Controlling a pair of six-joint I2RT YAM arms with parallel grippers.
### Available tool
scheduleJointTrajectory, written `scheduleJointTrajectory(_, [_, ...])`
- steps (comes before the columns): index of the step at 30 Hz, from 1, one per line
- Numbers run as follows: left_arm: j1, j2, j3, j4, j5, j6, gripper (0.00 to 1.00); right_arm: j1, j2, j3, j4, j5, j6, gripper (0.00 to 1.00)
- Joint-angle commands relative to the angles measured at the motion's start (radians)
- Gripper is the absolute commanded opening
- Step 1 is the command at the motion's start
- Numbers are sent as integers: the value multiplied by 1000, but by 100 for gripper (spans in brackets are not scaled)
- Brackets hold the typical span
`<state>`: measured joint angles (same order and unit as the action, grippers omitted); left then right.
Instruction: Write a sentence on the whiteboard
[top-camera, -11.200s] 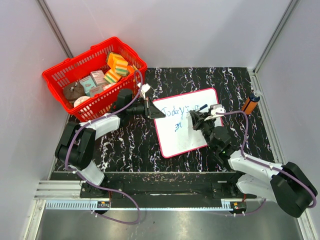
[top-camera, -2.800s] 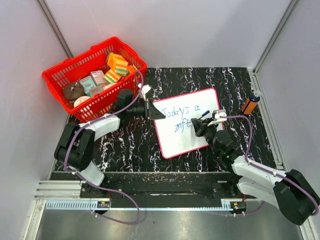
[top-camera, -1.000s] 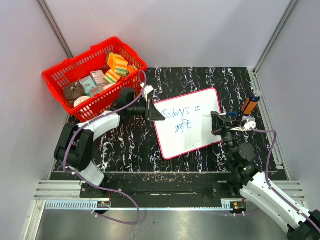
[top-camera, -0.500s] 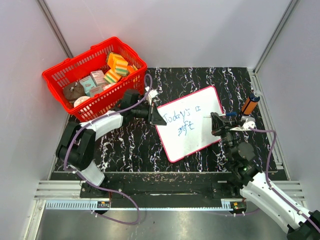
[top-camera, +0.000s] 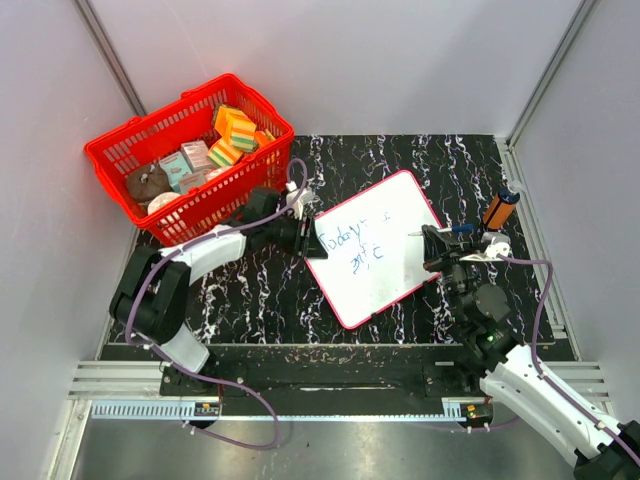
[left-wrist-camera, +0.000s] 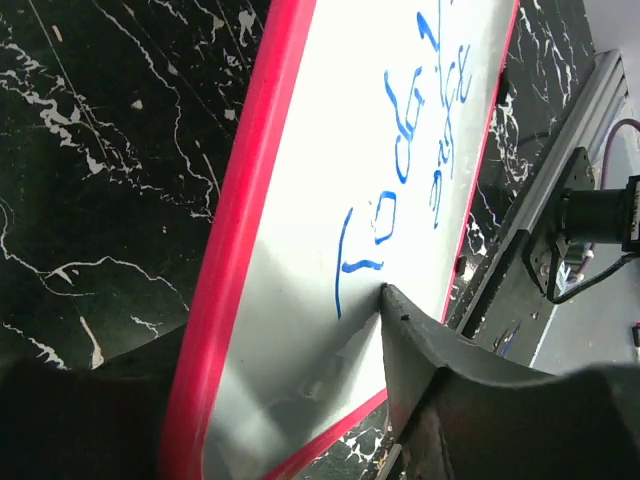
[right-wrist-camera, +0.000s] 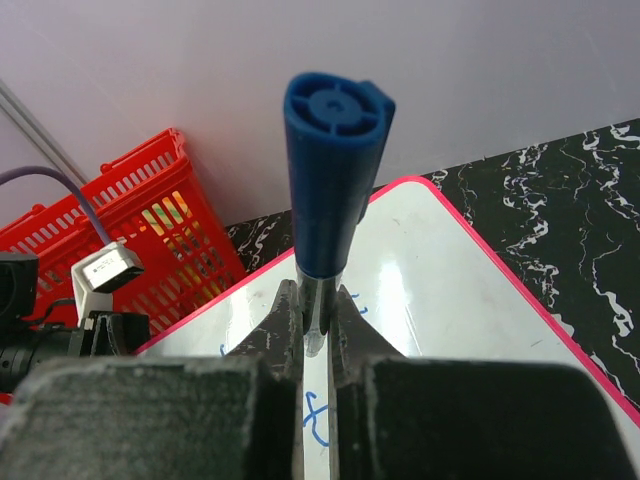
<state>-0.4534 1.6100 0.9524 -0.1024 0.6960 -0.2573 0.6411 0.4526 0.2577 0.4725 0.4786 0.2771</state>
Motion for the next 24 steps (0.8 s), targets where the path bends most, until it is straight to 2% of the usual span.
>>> scheduleJointTrajectory(1, [-21, 11, -43, -111, -228, 151, 57, -3, -2, 41, 14, 26, -4, 0])
scheduleJointTrajectory(10, [-19, -74, -41, -112, -266, 144, 77, -3, -3, 38, 8, 26, 1, 0])
scheduleJointTrajectory(12, [-19, -90, -43, -117, -271, 135, 84, -1, -3, 38, 8, 26, 2, 0])
scheduleJointTrajectory(24, [-18, -252, -29, -132, -305, 79, 96, -3, 0, 41, -5, 35, 4, 0])
